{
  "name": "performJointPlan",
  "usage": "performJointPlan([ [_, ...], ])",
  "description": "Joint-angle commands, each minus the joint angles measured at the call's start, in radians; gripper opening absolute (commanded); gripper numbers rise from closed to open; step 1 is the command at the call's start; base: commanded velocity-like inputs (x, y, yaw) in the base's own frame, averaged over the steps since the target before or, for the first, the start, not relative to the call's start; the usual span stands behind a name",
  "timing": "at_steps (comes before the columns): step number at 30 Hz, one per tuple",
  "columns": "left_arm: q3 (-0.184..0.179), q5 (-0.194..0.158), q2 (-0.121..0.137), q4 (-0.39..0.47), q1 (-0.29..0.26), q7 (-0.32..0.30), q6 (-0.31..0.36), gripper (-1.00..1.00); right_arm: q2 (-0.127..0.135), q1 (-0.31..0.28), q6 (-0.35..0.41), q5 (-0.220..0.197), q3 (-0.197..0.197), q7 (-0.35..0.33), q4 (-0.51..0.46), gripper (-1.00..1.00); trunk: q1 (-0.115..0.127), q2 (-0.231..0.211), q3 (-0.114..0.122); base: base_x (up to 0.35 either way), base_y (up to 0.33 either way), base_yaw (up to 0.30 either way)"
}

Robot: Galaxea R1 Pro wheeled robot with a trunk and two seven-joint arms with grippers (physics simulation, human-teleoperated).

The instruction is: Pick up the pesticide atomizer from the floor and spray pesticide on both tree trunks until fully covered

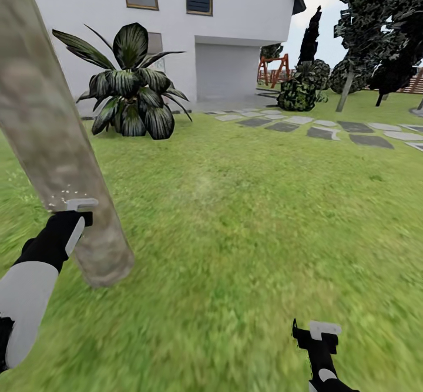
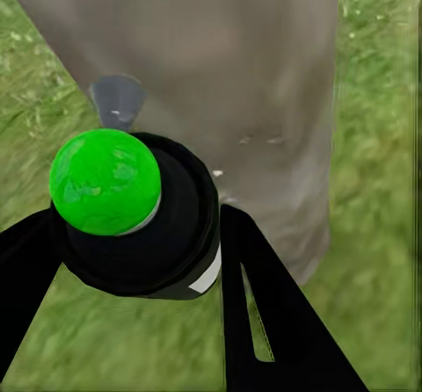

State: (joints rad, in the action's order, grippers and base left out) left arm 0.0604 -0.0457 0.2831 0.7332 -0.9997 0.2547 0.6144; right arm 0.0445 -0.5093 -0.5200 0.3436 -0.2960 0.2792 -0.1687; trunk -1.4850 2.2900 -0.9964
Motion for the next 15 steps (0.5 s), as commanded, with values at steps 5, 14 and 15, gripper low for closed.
performJointPlan([
  [5, -0.001, 0.005, -0.004, 0.0, 0.0, 0.0, 0.001, -1.0, 0.0, 0.0, 0.0, 0.0, 0.0, 0.0, 0.0, 1.0, 0.0, 0.0, 0.0, 0.007, -0.27, 0.086],
  [14, 0.001, 0.005, 0.001, 0.0, 0.002, 0.0, 0.001, -1.0, 0.0, 0.0, 0.0, 0.0, 0.0, 0.0, 0.0, 1.0, 0.0, 0.0, 0.0, 0.01, -0.274, 0.274],
  [15, 0.001, 0.002, -0.001, -0.001, 0.003, 0.0, 0.001, -1.0, 0.0, 0.0, 0.0, 0.0, 0.0, 0.0, 0.0, 1.0, 0.0, 0.0, 0.0, 0.083, -0.274, 0.278],
])
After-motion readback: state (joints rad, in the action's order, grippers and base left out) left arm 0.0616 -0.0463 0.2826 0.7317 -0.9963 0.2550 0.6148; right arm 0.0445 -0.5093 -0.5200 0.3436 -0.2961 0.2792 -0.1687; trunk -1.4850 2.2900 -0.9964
